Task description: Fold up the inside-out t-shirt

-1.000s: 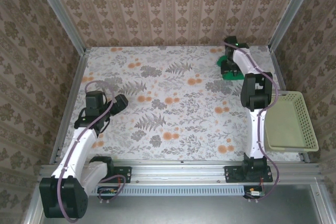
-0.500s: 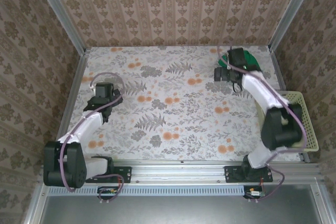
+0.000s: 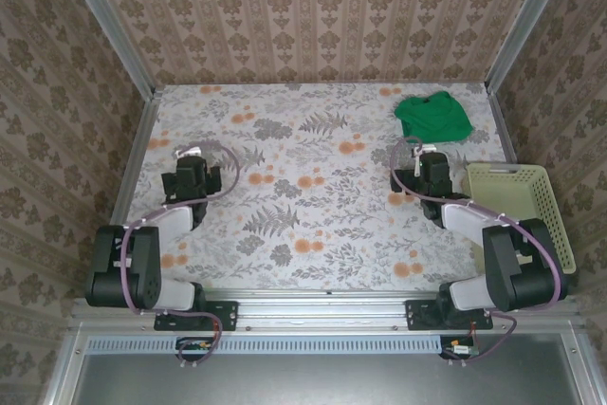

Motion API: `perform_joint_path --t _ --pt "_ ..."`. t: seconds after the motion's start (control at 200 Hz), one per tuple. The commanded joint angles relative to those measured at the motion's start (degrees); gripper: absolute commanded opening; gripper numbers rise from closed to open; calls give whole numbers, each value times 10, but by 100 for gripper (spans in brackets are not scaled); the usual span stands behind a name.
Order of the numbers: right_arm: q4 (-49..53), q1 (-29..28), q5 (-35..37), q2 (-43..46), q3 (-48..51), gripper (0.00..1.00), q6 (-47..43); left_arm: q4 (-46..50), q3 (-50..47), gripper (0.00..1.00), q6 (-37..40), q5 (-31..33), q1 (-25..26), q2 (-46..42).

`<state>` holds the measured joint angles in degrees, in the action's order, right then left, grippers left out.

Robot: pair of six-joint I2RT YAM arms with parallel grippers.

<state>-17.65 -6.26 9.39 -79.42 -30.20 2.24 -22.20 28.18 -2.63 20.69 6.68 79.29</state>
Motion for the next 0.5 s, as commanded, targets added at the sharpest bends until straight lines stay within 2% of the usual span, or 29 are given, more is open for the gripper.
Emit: perform_joint_path --t 0.0,0.105,0.185,0.25,0.31,0.345,0.41,0.495 --pt "-123 18 -40 1 9 100 -34 -125 -25 100 51 -37 -6 0" --pt "-184 41 -103 -30 24 100 -37 -269 -69 100 61 -69 -14 42" --pt "-249 64 -139 -67 37 100 -18 -395 -95 100 82 -84 -15 109" --pt "-240 78 -154 -64 35 100 -7 -304 -73 100 68 -103 -16 84" --pt "-235 75 -140 -64 33 100 -7 -319 -68 100 65 -102 -25 95" --pt "-241 70 -116 -66 35 100 -3 -293 -62 100 55 -103 -28 88" --pt "-266 65 -76 -70 47 100 7 -309 -65 100 59 -101 -30 94" --pt "-317 60 -81 -85 67 100 -4 -305 -64 100 49 -85 -30 93"
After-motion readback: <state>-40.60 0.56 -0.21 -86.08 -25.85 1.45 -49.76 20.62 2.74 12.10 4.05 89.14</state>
